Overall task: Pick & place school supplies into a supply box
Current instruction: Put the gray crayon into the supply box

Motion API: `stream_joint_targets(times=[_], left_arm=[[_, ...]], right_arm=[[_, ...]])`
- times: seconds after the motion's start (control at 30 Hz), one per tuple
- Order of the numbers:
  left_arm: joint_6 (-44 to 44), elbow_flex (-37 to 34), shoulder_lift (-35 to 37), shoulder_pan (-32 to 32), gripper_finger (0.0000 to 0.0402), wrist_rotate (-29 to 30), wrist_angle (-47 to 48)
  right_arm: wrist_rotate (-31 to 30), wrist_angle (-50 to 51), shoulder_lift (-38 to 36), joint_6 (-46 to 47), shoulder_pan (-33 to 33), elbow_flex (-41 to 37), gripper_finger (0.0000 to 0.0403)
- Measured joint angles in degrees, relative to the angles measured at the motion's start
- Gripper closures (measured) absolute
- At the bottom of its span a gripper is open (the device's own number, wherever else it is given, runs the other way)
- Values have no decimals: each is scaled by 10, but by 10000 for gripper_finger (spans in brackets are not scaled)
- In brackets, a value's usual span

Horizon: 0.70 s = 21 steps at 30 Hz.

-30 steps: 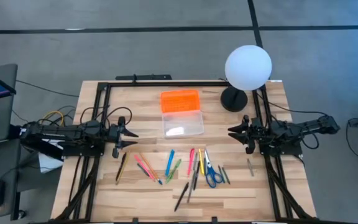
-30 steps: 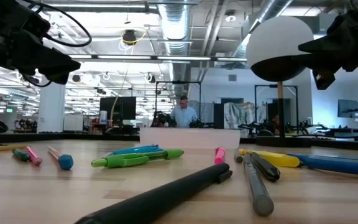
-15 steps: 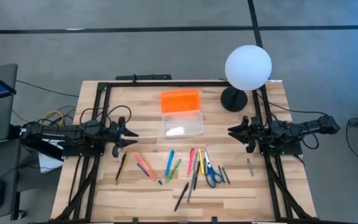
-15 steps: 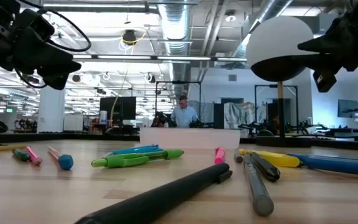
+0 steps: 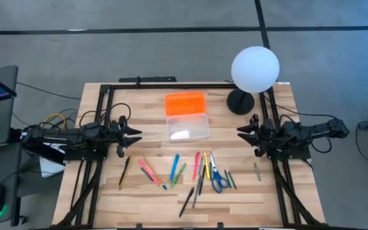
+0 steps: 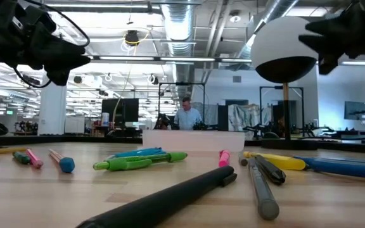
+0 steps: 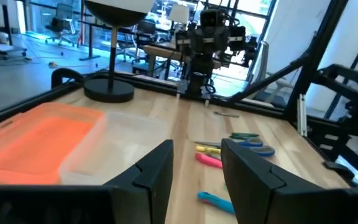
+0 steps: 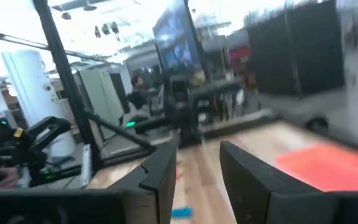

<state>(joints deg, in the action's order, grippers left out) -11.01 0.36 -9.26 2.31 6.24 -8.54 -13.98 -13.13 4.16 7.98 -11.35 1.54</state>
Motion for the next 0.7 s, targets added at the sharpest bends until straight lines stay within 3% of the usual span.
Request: stream_joint_targets(times=[0.23,0.33,0.7], left_arm=[[-5,0,0,0,272,-80,13],[-27,0,0,0,272,-117,20],[-21,0,0,0,272,-139,2]], right_arm=[[4,-110,61,-80,6,2,285],[12,-108,103,-90,5,17,285],[31,-129,324,-160,-42,114,285]])
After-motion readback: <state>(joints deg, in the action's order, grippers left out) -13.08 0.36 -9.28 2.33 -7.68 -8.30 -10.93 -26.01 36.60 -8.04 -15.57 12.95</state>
